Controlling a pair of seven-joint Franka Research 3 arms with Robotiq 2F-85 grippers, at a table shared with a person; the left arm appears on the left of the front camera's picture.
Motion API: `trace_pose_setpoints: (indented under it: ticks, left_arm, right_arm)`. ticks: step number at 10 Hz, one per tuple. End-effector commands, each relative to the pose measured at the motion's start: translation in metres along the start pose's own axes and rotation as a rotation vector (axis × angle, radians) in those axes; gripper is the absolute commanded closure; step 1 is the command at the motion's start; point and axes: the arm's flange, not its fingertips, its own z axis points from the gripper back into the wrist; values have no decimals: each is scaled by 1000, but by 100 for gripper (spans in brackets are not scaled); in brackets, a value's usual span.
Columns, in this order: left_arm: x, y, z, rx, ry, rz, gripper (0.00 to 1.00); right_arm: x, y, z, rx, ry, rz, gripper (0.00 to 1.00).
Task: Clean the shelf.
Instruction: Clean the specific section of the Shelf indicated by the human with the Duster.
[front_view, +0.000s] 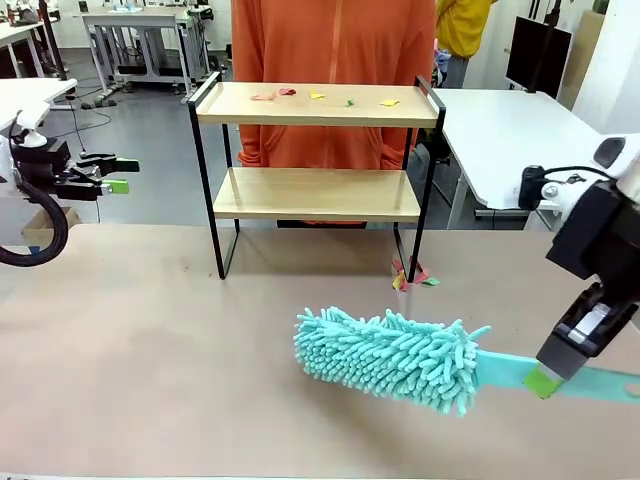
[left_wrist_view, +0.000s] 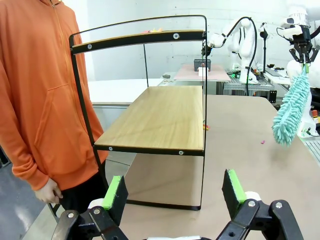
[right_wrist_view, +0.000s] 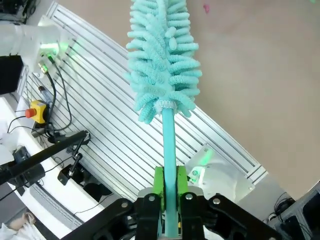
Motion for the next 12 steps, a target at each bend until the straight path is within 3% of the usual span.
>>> trace_pose_setpoints:
  ticks: [1, 12]
  left_arm:
    - [3, -1, 1, -1, 4, -6, 0]
    - [3, -1, 1, -1, 4, -6, 0]
  right_arm:
    - [7, 4, 4, 9, 17, 6, 87]
    - [7, 4, 4, 9, 17, 6, 87]
